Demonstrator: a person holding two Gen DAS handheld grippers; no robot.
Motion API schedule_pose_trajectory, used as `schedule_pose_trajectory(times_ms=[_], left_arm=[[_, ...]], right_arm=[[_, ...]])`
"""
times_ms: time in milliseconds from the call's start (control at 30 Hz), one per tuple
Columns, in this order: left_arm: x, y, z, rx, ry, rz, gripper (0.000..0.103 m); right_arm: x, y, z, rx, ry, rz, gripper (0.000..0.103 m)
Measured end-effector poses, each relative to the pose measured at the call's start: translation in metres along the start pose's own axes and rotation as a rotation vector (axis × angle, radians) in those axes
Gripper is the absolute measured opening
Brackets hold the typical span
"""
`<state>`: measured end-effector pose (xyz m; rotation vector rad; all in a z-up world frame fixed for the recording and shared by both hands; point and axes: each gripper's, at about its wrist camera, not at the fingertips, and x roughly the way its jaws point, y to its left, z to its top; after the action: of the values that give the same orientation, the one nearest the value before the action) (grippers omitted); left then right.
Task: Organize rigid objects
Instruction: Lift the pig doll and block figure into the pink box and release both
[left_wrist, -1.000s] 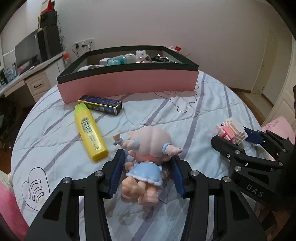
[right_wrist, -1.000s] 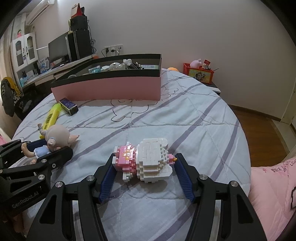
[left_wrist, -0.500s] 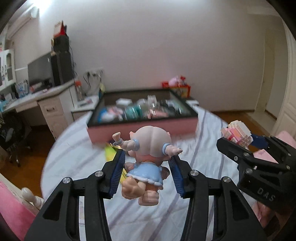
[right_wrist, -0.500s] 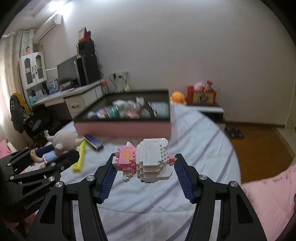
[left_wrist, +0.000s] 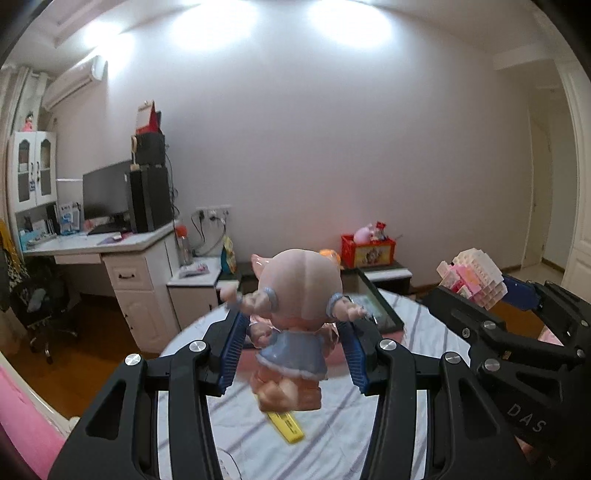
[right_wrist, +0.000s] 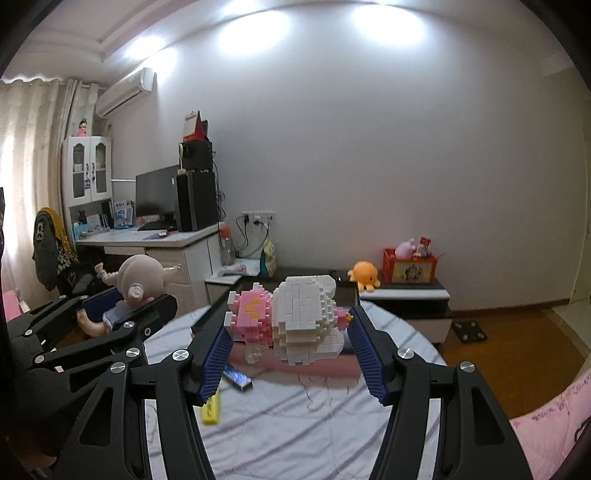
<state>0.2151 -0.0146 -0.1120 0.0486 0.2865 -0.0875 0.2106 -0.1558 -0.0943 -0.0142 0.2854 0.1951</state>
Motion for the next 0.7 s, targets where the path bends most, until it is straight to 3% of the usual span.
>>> schedule_pose_trajectory(times_ms=[167,333,700], left_arm=[[0.008,0.007,0.013,0.009,-0.022,0.007,0.043],[0.051,0.015,0.015,-0.009,0.019,-0.026,0.042],[0.173,0.014,0.014,0.005,0.166,-0.067,0.042]], right_arm=[[0.010,0.004,0.014,-0.020,-0.018,0.000,0.063],[0.037,0.005,0.024,-0.034,-0.013,-0.005,0.063],[0.150,-0.023,0.016,-0.008,0.149,0.012,0.063]])
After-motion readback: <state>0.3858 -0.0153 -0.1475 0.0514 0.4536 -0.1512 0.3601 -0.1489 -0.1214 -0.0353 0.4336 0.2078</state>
